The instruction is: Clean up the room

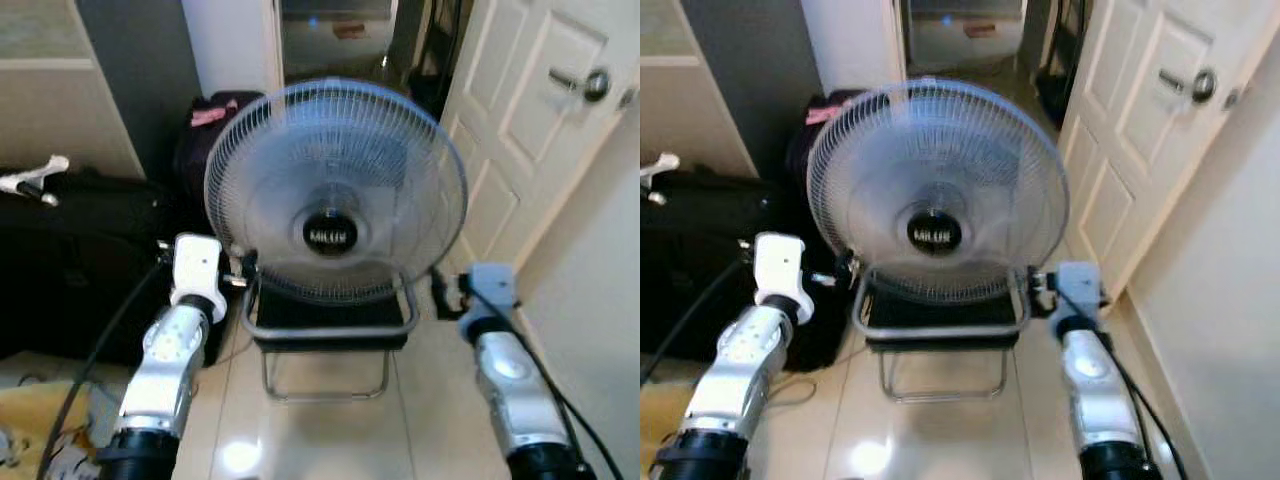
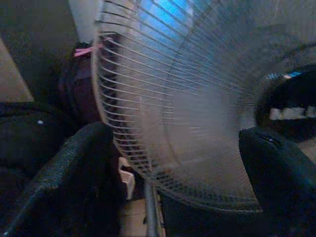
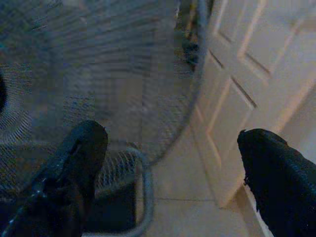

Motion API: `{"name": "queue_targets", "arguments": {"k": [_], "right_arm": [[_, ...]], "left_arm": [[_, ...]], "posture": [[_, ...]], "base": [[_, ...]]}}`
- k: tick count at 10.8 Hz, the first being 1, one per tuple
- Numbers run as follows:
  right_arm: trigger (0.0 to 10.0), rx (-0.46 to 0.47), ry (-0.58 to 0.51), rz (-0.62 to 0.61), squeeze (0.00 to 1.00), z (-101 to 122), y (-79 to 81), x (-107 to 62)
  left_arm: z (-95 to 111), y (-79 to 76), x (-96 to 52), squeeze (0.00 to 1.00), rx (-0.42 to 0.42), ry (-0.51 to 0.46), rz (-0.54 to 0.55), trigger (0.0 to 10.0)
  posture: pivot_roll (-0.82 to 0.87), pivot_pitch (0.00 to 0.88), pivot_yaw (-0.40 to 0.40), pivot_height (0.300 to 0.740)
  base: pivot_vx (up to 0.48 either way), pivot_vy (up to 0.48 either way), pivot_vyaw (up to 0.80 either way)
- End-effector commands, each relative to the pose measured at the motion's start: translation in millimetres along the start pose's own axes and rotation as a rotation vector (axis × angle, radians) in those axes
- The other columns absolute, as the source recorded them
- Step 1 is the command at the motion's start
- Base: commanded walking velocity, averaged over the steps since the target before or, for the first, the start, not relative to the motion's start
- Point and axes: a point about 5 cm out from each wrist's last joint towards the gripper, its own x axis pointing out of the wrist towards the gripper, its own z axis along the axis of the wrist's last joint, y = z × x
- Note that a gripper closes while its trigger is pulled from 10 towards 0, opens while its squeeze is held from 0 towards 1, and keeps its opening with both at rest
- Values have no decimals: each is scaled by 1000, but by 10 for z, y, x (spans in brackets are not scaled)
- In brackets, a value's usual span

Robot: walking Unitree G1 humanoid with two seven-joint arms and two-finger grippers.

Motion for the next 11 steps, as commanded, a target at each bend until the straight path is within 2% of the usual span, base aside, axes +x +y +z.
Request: {"name": "queue_targets", "arguments": {"k": [1,2,11], "right_arm": [[10000,28,-4,42,0,18,100,22],[10000,43,-9,61,0,16,109,23],[10000,33,3,56,0,-6,103,20]], "left_arm": [[28,100,-9,0,18,-12,31,10000],[27,104,-15,0,20,-12,31,10000],[32,88,-24,0,31,-16,20,10000]], "posture": [[-72,0,-1,740],[-69,0,-4,740],[-59,0,-11,740]], "base": [[322,0,0],[322,0,0],[0,0,0]]}}
